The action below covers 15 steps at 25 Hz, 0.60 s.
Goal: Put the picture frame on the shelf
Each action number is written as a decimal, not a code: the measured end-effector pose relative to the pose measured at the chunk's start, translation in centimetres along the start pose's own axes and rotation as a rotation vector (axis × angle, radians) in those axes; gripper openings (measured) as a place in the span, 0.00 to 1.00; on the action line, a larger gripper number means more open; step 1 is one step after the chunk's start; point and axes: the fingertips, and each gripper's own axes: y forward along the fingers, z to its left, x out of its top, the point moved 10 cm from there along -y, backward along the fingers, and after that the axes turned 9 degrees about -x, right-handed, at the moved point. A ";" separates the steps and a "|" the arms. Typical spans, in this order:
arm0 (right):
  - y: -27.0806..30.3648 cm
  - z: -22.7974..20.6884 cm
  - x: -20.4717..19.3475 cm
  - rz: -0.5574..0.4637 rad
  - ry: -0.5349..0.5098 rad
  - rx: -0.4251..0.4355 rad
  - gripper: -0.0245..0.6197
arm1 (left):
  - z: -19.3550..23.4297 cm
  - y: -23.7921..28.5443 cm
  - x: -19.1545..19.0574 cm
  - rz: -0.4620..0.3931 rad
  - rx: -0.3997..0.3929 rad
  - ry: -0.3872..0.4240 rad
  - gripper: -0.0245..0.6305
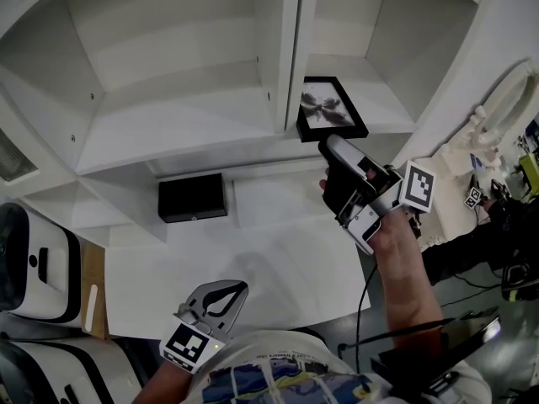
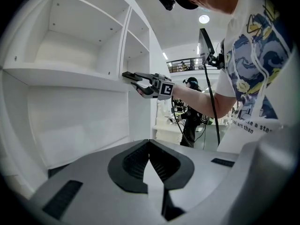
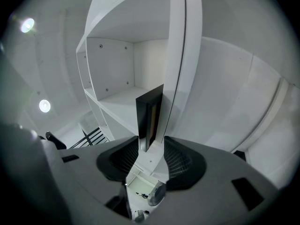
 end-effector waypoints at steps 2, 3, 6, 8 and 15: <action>0.0 0.0 0.0 0.000 0.001 0.001 0.30 | 0.0 -0.1 0.0 0.004 -0.001 -0.001 0.06; 0.0 0.0 0.0 -0.002 0.001 0.000 0.30 | 0.1 -0.2 0.0 0.006 -0.001 -0.002 0.06; -0.2 -0.2 -0.1 -0.010 0.010 -0.007 0.30 | 0.1 -0.4 0.1 0.010 -0.007 -0.007 0.06; -0.2 -0.1 -0.1 -0.016 0.016 -0.013 0.30 | 0.1 -0.6 0.3 0.014 -0.014 -0.012 0.06; -0.4 -0.1 -0.2 -0.042 0.022 -0.043 0.29 | 1.0 -1.1 0.9 0.018 -0.043 -0.023 0.06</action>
